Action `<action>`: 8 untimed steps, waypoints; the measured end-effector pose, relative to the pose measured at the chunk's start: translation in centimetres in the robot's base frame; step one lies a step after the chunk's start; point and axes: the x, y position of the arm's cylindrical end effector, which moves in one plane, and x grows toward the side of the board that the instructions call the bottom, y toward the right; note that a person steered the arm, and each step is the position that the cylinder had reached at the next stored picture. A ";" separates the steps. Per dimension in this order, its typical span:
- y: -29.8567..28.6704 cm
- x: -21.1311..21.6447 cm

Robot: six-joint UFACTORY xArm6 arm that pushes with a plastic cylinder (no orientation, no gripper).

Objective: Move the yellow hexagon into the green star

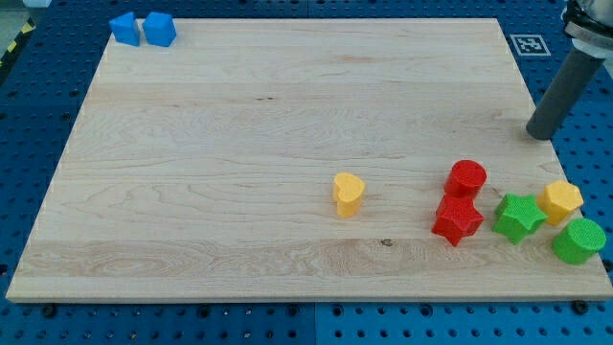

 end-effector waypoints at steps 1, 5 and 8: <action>0.0 2.6; 0.5 5.3; -0.3 5.4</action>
